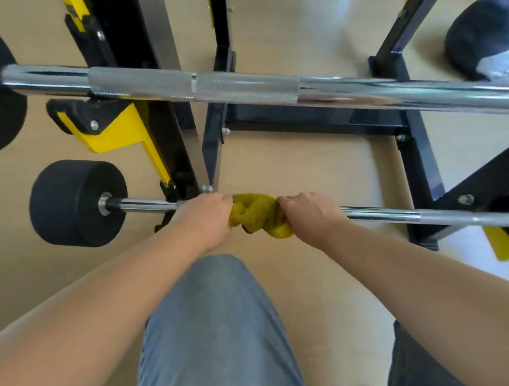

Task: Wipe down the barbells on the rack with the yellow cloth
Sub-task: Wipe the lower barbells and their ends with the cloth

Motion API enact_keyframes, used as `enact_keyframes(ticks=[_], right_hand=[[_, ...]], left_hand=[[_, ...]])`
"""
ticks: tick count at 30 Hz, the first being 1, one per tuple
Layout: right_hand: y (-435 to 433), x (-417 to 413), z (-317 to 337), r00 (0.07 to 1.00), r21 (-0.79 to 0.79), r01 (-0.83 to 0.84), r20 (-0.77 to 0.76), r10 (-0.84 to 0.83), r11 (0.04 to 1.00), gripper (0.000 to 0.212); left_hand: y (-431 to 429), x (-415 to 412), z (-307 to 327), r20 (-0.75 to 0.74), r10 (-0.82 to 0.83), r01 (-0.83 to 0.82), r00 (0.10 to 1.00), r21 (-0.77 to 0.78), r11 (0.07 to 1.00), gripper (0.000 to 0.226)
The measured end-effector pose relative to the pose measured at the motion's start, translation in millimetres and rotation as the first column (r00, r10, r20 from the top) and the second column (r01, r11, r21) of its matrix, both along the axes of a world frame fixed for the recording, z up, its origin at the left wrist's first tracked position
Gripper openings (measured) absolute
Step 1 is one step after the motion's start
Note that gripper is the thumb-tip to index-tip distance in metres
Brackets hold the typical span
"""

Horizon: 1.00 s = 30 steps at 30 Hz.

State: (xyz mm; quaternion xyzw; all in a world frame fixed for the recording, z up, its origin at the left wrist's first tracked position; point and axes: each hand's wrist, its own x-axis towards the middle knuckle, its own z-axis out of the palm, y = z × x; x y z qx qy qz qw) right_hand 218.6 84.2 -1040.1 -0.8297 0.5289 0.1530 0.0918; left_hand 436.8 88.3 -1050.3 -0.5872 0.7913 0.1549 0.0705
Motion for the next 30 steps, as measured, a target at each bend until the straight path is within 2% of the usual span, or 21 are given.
enact_keyframes(ticks=[6, 14, 17, 21, 24, 27, 30], right_hand=[[3, -57, 10, 0.990, 0.056, 0.120, -0.075, -0.116, 0.991, 0.025], [7, -148, 27, 0.957, 0.082, 0.231, -0.199, -0.212, 0.969, 0.024], [14, -183, 29, 0.933, 0.061, 0.292, -0.235, -0.271, 0.954, 0.028], [28, -238, 29, 0.874, 0.000, 0.409, -0.286, -0.392, 0.912, 0.035], [40, -280, 23, 0.835, -0.088, 0.466, -0.285, -0.470, 0.880, 0.051], [51, -309, 12, 0.809, -0.190, 0.485, -0.275, -0.520, 0.854, 0.061], [62, -330, 3, 0.781, -0.342, 0.462, -0.282, -0.558, 0.819, 0.056]], left_hand=[[-6, -62, -12, 0.174, -0.116, 0.111, 0.978, 0.038, 0.993, 0.055], [-14, -156, -13, 0.151, -0.286, 0.279, 0.946, 0.064, 0.958, 0.050], [-8, -198, -17, 0.207, -0.317, 0.323, 0.926, 0.006, 0.947, 0.060], [5, -258, -26, 0.222, -0.334, 0.362, 0.916, -0.098, 0.927, 0.074], [12, -301, -32, 0.206, -0.375, 0.410, 0.904, -0.167, 0.896, 0.081], [16, -337, -29, 0.177, -0.460, 0.485, 0.870, -0.136, 0.864, 0.086], [17, -367, -24, 0.132, -0.570, 0.581, 0.811, -0.081, 0.810, 0.091]])
